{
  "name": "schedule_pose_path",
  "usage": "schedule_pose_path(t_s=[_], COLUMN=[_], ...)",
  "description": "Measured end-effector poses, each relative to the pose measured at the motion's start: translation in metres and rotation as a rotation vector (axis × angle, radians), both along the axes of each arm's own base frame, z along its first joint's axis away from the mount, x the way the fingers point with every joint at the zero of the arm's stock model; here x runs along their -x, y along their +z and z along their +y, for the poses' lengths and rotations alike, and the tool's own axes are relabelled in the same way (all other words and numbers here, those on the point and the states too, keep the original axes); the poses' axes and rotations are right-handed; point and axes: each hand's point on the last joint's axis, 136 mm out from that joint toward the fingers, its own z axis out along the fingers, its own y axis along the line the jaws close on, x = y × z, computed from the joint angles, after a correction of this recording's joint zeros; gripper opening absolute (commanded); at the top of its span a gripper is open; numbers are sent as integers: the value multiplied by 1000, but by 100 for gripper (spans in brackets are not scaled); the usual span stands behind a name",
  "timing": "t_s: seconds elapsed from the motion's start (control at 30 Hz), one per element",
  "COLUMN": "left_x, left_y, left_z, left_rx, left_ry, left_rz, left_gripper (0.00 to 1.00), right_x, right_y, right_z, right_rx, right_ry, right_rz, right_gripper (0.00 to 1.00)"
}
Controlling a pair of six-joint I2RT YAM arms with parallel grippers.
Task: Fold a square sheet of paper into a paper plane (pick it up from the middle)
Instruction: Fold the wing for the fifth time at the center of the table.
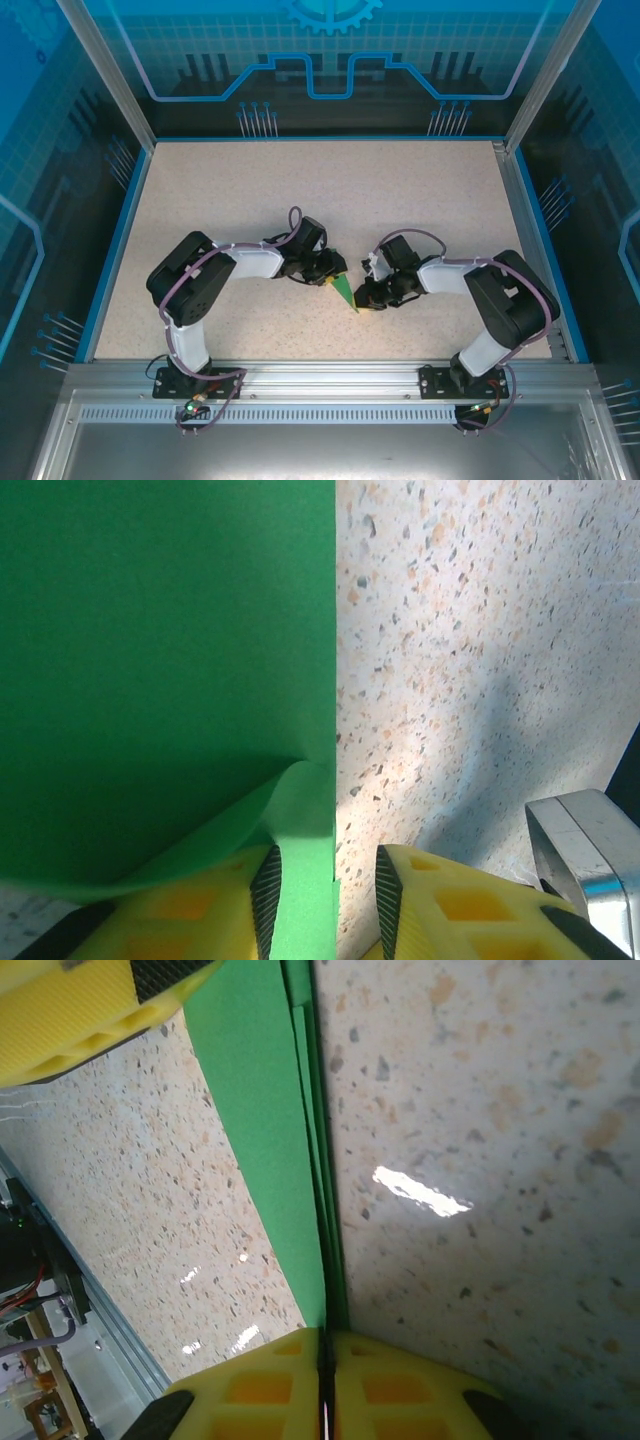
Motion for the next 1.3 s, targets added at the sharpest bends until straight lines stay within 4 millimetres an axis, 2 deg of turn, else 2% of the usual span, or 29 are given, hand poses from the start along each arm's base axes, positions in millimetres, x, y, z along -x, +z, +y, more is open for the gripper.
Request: schedule_pose_path(t_s=[0.33,0.4,0.5,0.57,0.67,0.9,1.07,1.13,1.2,1.3], left_x=[1,1,2,2,2,5,5,6,6,5], left_y=[0,0,0,0,0,-1,-1,-1,-1,-1], left_z=[-1,-1,-2,-2,-2,-4,-5,-5,-5,-5], left_rx=[3,3,4,3,2,5,7,7,6,6], left_ry=[-6,-6,-9,-9,-9,-20,-21,-21,-21,-21], left_rz=[9,10,11,13,15,23,24,24,25,25], left_gripper=[35,35,35,35,35,34,34,34,34,34], right_x=[4,4,5,5,6,11,14,15,17,19], right_y=[-1,-1,-1,-1,-1,-2,-1,-1,-1,-2], right_z=[-2,-3,-4,-4,-4,-8,-9,-10,-11,-13], right_rx=[8,10,7,7,8,11,14,15,21,31], right_ry=[-1,-2,-13,-13,-14,-14,-12,-11,-12,-12], right_rz=[8,7,14,14,15,11,13,17,22,25], right_gripper=[14,4,2,3,10,11,15,14,8,7])
